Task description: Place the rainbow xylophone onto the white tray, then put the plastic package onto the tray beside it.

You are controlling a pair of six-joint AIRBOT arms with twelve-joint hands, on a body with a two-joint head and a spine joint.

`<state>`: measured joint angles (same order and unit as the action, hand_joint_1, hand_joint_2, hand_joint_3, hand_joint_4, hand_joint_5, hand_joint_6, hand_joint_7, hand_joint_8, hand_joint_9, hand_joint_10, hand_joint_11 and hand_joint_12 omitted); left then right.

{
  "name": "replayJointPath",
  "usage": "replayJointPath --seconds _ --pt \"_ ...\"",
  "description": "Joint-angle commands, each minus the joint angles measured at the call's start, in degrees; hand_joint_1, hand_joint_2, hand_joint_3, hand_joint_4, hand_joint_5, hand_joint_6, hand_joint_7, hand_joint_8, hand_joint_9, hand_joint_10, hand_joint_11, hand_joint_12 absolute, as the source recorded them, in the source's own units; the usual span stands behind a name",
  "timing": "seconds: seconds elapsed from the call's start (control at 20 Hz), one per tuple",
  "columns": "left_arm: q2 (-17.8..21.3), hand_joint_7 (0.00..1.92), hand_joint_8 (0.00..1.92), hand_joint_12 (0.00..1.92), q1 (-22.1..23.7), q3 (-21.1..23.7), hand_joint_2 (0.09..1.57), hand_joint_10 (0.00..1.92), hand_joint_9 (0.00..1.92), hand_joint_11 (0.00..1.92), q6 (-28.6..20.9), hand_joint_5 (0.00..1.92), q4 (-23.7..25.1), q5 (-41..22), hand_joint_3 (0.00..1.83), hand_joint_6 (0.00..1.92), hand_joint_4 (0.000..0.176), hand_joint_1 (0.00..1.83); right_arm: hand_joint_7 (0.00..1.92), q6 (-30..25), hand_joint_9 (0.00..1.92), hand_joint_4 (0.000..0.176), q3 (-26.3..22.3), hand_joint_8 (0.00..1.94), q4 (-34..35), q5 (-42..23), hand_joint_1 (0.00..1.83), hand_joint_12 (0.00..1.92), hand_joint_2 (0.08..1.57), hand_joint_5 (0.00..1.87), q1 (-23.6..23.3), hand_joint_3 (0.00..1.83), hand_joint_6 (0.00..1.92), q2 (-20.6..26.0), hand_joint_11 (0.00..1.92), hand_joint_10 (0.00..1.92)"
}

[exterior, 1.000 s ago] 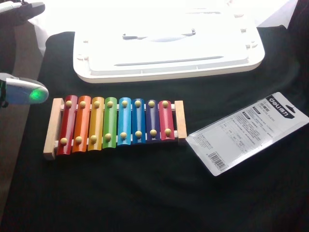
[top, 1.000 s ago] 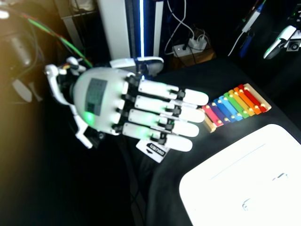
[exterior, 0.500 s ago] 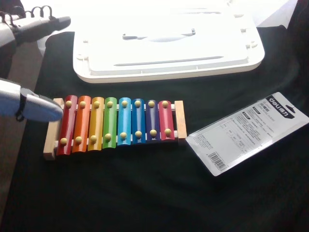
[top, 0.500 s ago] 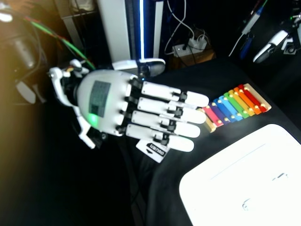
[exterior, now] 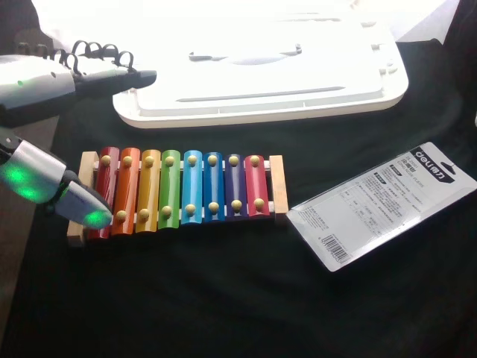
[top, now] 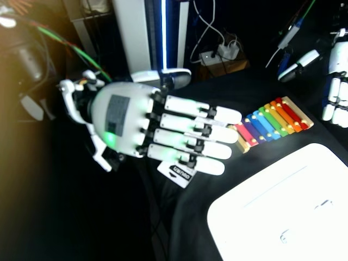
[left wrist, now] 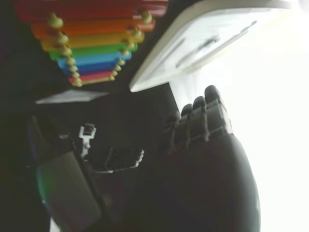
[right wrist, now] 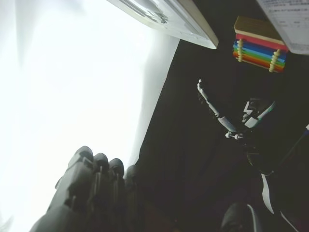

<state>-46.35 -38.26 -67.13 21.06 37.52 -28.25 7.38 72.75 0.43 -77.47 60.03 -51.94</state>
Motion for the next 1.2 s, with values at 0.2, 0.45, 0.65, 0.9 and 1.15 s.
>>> replayJointPath --seconds 0.2,0.45,0.65,0.9,1.15 --pt "-0.3 0.0 0.0 0.2 0.71 -0.49 0.62 0.0 0.01 0.06 -8.18 0.0 5.86 -3.95 0.0 0.0 0.0 0.62 0.1 -0.63 0.03 0.0 0.25 0.0 2.26 -6.48 0.64 0.0 0.82 0.21 -0.12 0.0 0.0 -0.22 0.0 0.0" --pt "-0.34 0.0 0.0 0.2 0.9 -0.46 0.61 0.01 0.03 0.07 -15.35 0.0 13.41 -4.12 0.0 0.0 0.0 0.59 0.12 -0.63 0.05 0.0 0.52 0.01 2.28 -6.48 0.65 0.0 0.82 0.21 0.03 0.0 0.0 -0.64 0.0 0.01" --pt "-0.51 0.0 0.0 0.18 0.93 -0.42 0.62 0.0 0.03 0.05 -16.11 0.0 15.38 -2.87 0.0 0.0 0.0 0.61 0.11 -0.63 0.05 0.0 0.57 0.0 2.29 -6.48 0.66 0.0 0.83 0.22 0.03 0.0 0.01 -0.8 0.0 0.01" --pt "-1.24 0.0 0.0 0.11 1.02 -0.92 0.6 0.0 0.02 0.06 -16.94 0.0 18.03 -0.27 0.0 0.0 0.0 0.6 0.1 -0.63 0.06 0.0 0.58 0.0 2.28 -6.49 0.65 0.0 0.82 0.23 0.03 0.0 0.01 -0.97 0.0 0.01" --pt "-3.18 0.0 0.0 0.06 1.61 -3.27 0.61 0.0 0.04 0.12 -22.06 0.0 22.81 1.07 0.0 0.0 0.0 0.54 0.11 -0.64 0.06 0.0 0.57 0.0 2.27 -6.5 0.65 0.0 0.82 0.23 0.03 0.0 0.0 -0.97 0.0 0.01"
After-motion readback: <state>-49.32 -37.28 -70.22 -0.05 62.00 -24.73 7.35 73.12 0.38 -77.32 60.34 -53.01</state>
